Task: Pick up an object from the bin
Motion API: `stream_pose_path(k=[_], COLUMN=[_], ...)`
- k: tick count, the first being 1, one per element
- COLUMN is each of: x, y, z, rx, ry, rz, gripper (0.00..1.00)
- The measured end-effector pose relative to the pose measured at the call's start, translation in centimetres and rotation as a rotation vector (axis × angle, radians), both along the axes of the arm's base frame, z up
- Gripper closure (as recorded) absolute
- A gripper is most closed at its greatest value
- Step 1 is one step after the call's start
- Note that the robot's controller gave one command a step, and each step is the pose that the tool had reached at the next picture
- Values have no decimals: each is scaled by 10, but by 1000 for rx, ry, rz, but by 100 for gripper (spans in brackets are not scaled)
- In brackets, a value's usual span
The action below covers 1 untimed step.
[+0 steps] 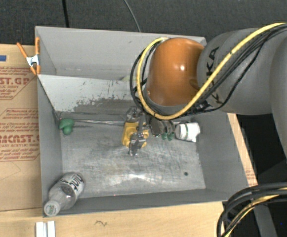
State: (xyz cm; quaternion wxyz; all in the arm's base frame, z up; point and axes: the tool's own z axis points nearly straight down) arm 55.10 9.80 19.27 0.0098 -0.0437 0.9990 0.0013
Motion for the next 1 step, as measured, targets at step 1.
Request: stream_pose_path(k=[1], x=[-5], y=[7], z=[171], rx=[-5], ry=[18], rz=[254], gripper=[100])
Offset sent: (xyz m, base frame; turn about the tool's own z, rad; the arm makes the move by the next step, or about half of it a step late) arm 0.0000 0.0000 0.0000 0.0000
